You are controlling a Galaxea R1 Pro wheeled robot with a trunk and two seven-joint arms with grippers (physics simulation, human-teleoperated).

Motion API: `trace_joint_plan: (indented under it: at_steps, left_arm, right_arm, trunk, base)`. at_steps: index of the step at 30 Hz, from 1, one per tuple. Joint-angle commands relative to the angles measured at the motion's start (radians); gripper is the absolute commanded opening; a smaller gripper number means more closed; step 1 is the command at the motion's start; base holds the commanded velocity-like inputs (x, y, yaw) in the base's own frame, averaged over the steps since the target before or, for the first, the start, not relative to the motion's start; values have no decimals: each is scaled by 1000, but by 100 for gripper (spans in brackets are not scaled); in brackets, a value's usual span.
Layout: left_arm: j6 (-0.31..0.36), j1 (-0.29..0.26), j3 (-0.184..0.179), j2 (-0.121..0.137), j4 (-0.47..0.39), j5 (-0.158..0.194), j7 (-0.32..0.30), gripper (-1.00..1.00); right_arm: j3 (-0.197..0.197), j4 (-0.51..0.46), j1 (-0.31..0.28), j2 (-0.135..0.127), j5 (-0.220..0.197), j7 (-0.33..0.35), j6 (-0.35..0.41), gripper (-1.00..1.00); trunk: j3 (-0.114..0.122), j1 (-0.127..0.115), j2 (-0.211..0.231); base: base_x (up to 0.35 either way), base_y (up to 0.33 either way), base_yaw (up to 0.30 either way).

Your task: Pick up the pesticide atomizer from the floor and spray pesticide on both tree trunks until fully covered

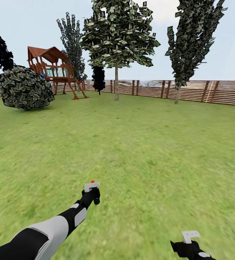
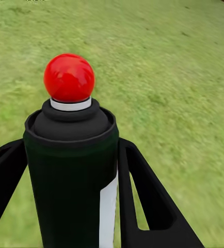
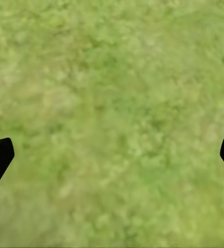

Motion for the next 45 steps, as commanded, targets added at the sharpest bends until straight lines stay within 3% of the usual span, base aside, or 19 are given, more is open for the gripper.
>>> trace_joint_plan:
  at_steps: [1, 45]
  left_arm:
    - [0, 0, 0, 0, 0, 0, 0, -100]
    - [0, 0, 0, 0, 0, 0, 0, -100]
  right_arm:
    - [0, 0, 0, 0, 0, 0, 0, 100]
    - [0, 0, 0, 0, 0, 0, 0, 100]
  trunk:
    - [0, 0, 0]
    - [0, 0, 0]
  base:
    - [350, 0, 0]
    - [350, 0, 0]
